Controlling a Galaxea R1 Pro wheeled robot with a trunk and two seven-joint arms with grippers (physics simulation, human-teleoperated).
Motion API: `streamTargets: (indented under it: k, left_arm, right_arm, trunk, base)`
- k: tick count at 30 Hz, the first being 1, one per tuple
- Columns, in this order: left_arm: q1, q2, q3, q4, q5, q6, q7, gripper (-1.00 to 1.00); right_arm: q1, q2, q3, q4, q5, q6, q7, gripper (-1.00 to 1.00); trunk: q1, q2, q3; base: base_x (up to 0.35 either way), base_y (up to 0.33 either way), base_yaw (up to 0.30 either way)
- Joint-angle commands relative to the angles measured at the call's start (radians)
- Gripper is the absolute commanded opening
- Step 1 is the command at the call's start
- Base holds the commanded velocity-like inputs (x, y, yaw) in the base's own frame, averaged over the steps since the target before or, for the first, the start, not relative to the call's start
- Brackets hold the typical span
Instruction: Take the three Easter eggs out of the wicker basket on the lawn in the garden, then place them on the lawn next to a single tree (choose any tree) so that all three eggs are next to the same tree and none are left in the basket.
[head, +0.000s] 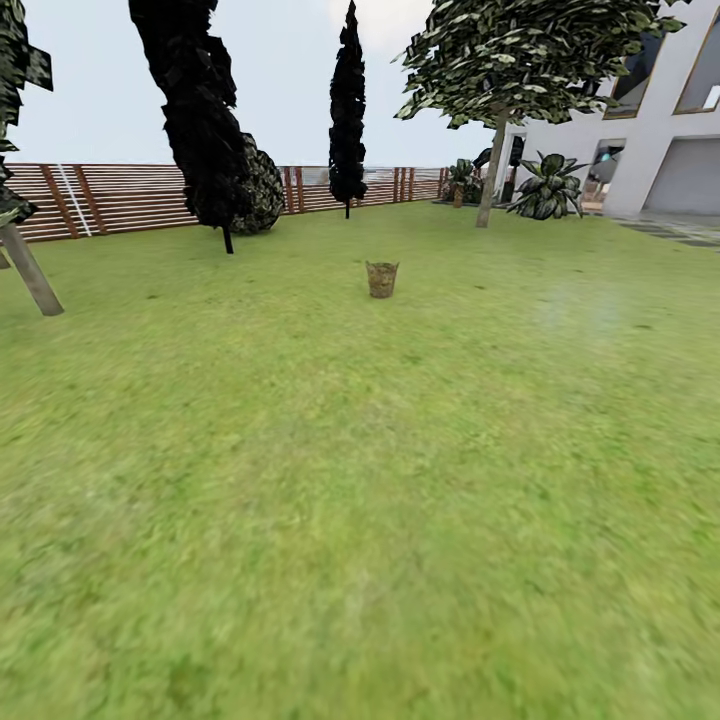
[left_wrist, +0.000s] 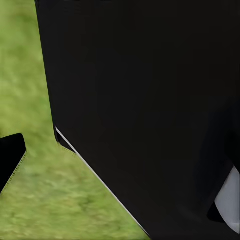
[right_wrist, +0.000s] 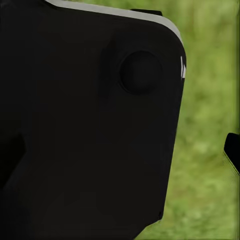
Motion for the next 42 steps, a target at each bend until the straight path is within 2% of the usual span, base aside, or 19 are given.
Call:
streamTargets:
  k: [1,14,42]
  left_arm:
    - [0.001,0.000,0.002,-0.002,0.001,0.001,0.000,1.00]
    - [0.001,0.000,0.002,-0.002,0.001,0.001,0.000,1.00]
    - [0.001,0.000,0.002,-0.002,0.001,0.001,0.000,1.00]
  right_arm:
    - [-0.001,0.000,0.002,0.001,0.004,-0.003,0.000,1.00]
    - [-0.001,0.001,0.002,0.001,0.004,-0.003,0.001,1.00]
    - [-0.001,0.003,0.002,0.002,0.004,-0.003,0.000,1.00]
  trunk:
    - [0.001,0.000,-0.001]
    - [0.001,0.000,-0.001]
    - [0.001,0.000,-0.001]
  base:
    - [0.327,0.000,0.000]
    - [0.327,0.000,-0.167]
    - [0.327,0.000,-0.004]
